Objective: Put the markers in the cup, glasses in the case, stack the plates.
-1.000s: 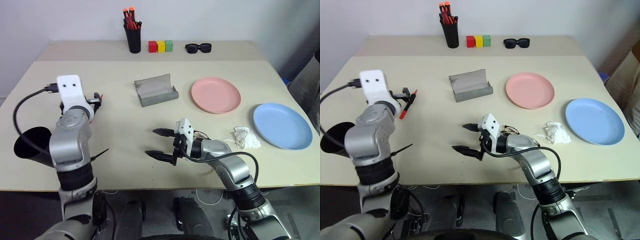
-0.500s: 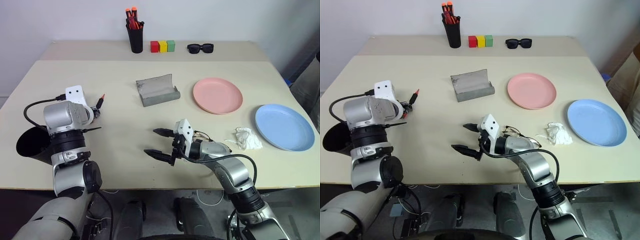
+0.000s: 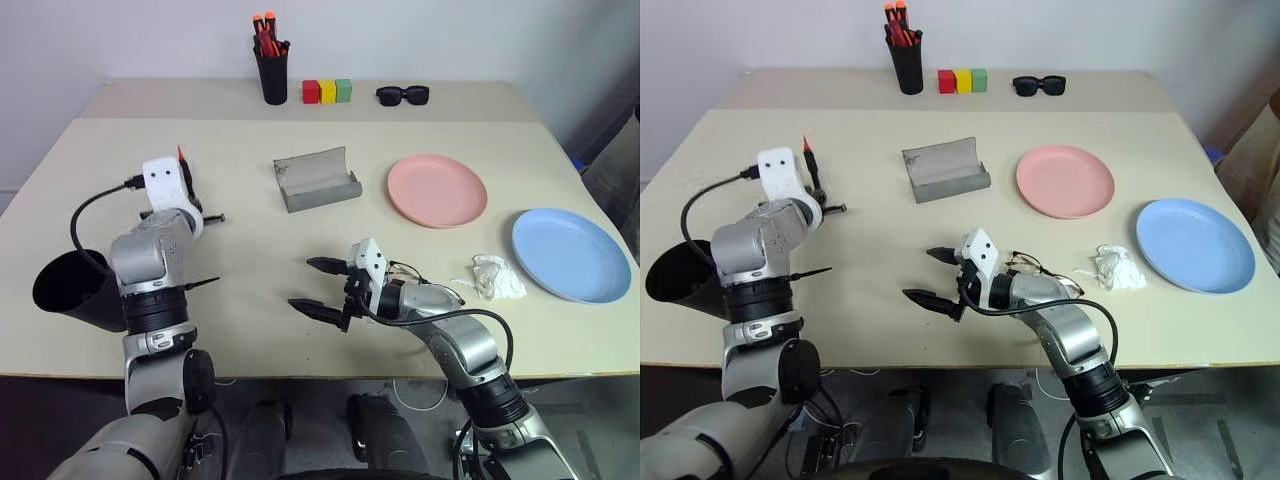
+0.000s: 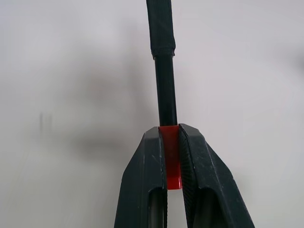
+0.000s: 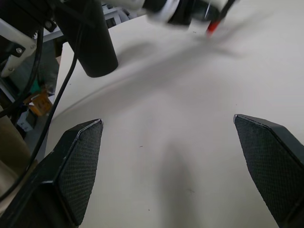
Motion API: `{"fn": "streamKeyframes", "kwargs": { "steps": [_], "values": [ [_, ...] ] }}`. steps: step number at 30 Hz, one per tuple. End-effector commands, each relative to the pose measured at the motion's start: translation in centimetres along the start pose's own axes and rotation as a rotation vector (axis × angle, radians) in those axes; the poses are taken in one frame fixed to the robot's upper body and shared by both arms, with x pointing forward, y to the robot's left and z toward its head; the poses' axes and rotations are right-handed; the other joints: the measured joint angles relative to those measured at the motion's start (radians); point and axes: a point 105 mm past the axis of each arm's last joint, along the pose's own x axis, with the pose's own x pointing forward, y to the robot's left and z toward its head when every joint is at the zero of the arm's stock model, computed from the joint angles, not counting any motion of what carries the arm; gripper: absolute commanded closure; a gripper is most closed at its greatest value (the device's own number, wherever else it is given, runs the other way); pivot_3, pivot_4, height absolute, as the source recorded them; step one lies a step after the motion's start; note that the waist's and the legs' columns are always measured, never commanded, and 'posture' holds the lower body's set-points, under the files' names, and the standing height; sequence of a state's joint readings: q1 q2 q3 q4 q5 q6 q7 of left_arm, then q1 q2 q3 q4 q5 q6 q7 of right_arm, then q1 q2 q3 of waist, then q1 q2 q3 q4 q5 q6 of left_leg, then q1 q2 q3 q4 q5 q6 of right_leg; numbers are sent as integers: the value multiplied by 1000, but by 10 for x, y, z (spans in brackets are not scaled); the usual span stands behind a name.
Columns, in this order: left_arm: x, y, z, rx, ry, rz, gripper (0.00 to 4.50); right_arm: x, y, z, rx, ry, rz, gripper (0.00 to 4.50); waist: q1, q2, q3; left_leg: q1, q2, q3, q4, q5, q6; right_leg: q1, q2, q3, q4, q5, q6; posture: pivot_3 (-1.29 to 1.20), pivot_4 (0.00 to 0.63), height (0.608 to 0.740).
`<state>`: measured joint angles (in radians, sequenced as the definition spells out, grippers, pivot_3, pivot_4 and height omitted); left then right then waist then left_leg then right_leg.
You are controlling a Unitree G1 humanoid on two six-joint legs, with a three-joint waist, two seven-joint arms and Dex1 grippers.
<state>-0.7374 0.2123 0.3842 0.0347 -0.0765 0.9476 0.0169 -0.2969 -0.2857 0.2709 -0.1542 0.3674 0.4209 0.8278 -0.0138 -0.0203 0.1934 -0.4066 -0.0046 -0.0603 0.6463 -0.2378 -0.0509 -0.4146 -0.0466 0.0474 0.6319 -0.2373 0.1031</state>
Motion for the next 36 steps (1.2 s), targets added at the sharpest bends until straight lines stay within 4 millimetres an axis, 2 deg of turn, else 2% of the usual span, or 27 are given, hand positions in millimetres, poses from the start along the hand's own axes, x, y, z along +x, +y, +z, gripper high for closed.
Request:
{"fn": "streamKeyframes", "kwargs": {
  "steps": [1,4,7,11,16,21,24,29,36],
  "values": [
    [-33,-5,58,89,-395,-6,4452,-2,1,15,-51,-40,6,0,-5,0,0,0,0,1,0,0,0,0,0,0,0,0,0,0,150,740],
    [-66,-1,81,85,-616,22,4452,-5,-1,15,-55,-38,1,0,-2,0,0,0,0,1,-2,0,0,-1,0,1,-1,0,0,0,150,740],
    [-102,17,87,72,-758,152,4452,-7,-3,15,-56,-36,-3,0,-2,0,0,0,0,1,-1,0,0,0,0,1,-1,0,0,0,150,740],
    [-145,35,79,148,-858,288,4452,-7,-2,15,-55,-33,19,0,-4,0,0,0,0,2,-1,0,1,0,0,1,-1,0,0,0,150,740],
    [-173,50,54,212,-838,378,4452,2,7,23,-34,-64,101,0,-1,-1,0,1,1,1,1,0,1,2,1,1,-1,-1,-2,0,150,740],
    [-190,75,14,206,-730,507,4452,8,10,22,-39,-56,132,0,-1,-1,-1,2,1,2,1,-1,2,4,1,1,-2,-3,-5,0,150,740],
    [-193,82,-4,220,-682,535,4452,10,12,21,-36,-56,146,0,1,-1,-1,2,1,1,1,-1,2,4,1,1,-2,-3,-5,0,150,740],
    [-197,83,-26,239,-626,532,4452,15,18,21,-27,-68,161,0,-3,-1,-1,2,1,2,1,-1,2,3,1,1,-3,-3,-6,0,150,740],
    [-190,90,-40,234,-577,549,4452,16,16,21,-20,-77,142,0,-3,-1,-1,2,1,2,1,-1,2,3,1,1,-3,-4,-6,0,150,740]
  ]
}}
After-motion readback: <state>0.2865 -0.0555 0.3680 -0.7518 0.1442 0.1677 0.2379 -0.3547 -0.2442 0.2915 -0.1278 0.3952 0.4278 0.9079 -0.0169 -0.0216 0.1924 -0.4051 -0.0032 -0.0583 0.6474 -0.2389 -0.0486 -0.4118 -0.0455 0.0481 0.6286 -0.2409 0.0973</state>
